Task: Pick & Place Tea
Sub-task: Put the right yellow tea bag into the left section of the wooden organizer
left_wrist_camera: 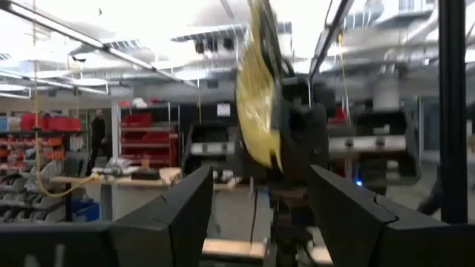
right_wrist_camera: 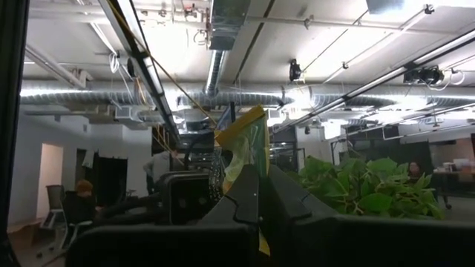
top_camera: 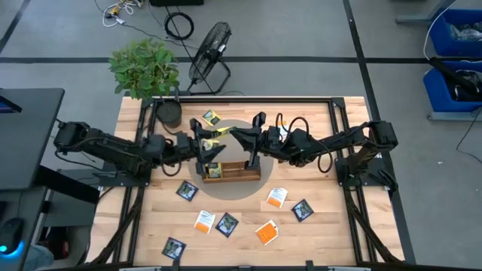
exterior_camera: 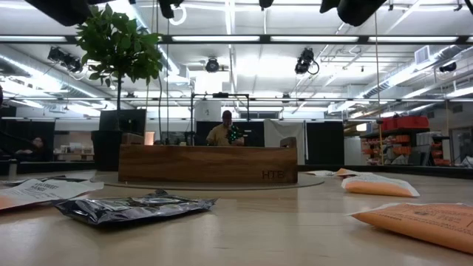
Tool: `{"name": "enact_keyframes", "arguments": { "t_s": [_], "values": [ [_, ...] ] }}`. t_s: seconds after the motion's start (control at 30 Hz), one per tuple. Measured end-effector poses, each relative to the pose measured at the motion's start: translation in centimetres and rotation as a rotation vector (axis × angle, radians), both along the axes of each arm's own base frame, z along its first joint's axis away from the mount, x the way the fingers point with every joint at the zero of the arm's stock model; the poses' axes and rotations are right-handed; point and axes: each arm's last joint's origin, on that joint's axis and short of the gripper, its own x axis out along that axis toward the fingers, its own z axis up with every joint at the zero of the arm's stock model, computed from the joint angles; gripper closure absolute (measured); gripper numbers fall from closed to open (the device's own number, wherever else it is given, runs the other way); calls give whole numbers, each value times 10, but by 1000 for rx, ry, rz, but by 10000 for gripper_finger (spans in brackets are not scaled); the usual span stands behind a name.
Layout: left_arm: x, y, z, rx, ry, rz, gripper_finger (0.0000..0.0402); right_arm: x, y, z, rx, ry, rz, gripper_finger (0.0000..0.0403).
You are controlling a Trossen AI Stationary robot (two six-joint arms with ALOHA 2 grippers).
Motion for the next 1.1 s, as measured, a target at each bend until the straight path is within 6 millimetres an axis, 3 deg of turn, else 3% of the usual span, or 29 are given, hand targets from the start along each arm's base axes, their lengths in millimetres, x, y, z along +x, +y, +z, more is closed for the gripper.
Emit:
{"name": "enact_keyframes", "arguments": {
  "t_s": [0.47, 1.1],
  "values": [
    [-2, 0, 6, -1, -59, 3, 235, 1, -1, -1, 12, 16, -23, 401],
    [-4, -7, 7, 41, -49, 34, 347, 1, 0, -2, -15, 25, -36, 401]
  ]
}}
